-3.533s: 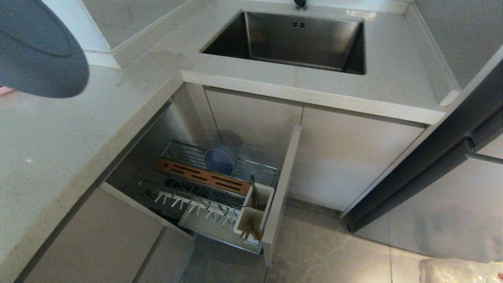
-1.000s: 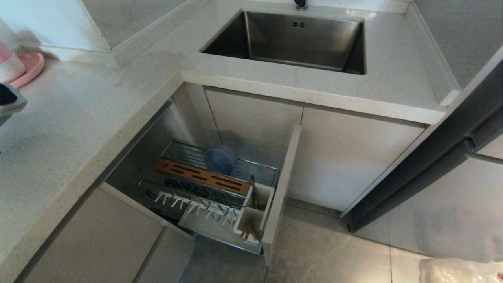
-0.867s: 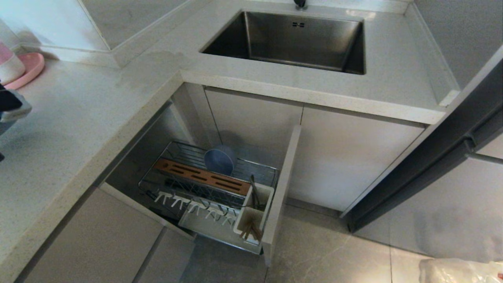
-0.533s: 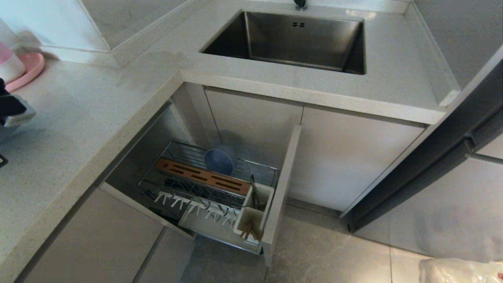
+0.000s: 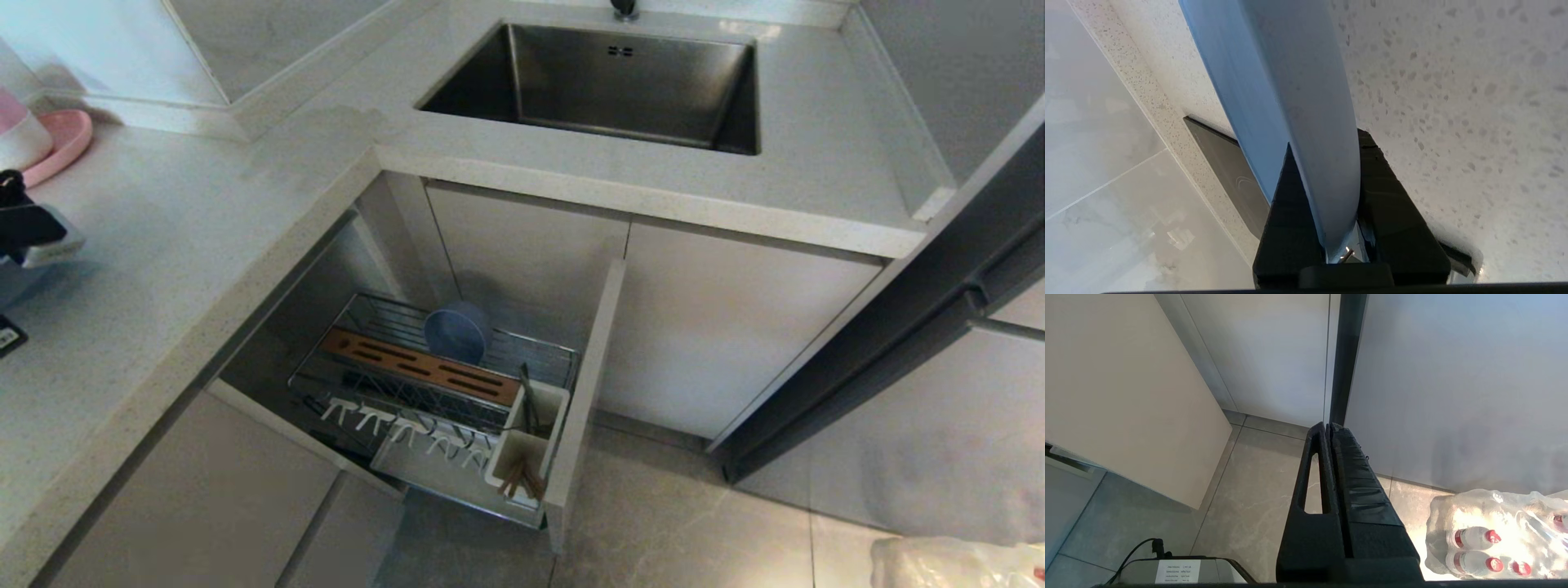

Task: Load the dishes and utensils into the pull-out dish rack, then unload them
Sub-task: Take the plate out of the cupboard

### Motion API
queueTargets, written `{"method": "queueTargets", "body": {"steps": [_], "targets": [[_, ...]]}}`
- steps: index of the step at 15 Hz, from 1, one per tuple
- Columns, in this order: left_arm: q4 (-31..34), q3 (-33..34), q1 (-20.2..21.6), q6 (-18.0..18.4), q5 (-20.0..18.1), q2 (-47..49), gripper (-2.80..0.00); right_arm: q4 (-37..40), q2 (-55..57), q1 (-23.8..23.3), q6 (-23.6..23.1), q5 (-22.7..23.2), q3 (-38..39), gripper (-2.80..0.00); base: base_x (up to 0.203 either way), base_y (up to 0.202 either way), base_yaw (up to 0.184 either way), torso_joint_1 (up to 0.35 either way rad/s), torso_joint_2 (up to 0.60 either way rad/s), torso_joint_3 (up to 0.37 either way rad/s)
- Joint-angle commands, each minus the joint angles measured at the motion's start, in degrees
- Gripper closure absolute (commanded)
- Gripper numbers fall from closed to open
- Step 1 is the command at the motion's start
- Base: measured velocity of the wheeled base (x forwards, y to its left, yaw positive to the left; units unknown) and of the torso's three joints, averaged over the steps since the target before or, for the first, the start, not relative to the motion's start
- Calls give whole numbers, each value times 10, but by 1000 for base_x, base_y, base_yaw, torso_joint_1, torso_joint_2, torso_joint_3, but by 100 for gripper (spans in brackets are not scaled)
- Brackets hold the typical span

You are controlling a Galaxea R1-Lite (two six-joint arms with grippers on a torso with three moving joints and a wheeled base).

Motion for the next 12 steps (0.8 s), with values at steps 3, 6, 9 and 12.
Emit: {"method": "queueTargets", "body": {"steps": [3,6,9,12], "targets": [[2,-11,0,3,1,14,0,0,1,0,0,0,0,0,0,0,0,0,0,0],[1,-12,1,3,2,14,0,0,0,0,0,0,0,0,0,0,0,0,0,0],[1,-12,1,3,0,14,-280,0,1,0,0,0,0,0,0,0,0,0,0,0],[1,-14,3,2,-1,14,-280,0,1,0,0,0,0,0,0,0,0,0,0,0]]}}
